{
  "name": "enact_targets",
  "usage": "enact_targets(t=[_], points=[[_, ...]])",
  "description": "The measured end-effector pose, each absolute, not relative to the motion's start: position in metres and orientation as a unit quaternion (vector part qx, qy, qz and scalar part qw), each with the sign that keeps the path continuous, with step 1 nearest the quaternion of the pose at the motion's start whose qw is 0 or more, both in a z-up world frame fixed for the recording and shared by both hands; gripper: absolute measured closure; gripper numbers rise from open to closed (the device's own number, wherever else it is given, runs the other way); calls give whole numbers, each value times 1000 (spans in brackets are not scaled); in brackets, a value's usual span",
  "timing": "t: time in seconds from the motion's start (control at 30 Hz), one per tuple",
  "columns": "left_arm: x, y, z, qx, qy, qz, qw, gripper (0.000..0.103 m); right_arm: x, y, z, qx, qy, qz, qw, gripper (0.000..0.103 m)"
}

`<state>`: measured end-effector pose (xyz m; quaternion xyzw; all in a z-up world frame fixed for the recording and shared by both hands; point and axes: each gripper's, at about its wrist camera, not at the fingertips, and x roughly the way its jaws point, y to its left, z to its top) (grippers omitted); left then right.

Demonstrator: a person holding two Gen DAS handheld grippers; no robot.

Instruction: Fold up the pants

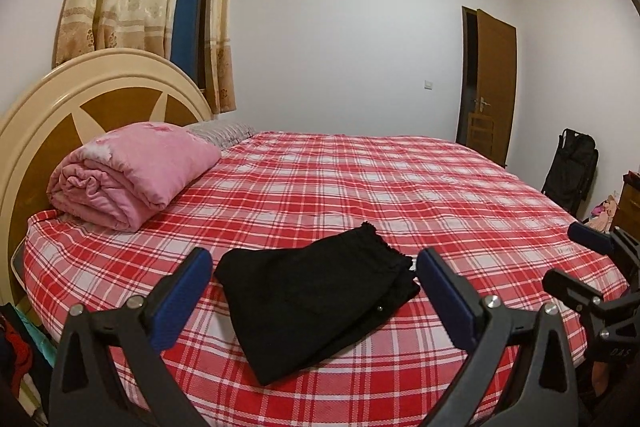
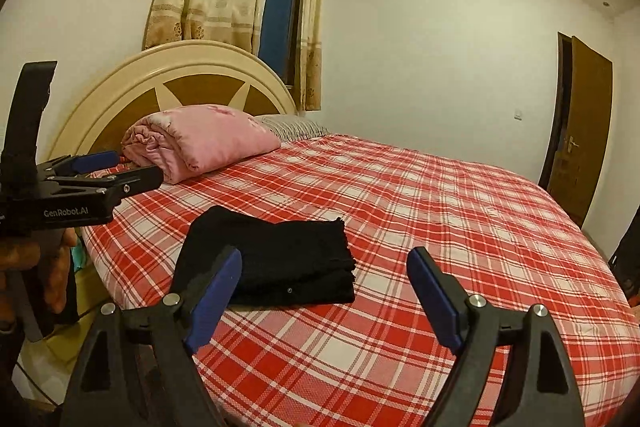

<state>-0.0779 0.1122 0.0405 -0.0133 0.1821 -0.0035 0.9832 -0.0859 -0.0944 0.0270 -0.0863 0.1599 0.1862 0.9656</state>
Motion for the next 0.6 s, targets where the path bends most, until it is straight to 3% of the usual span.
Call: enact_targets(t=[0.6], points=[[-75, 105, 39, -3, 199, -4, 980, 0, -87, -101, 27, -63, 159, 187, 968, 17]])
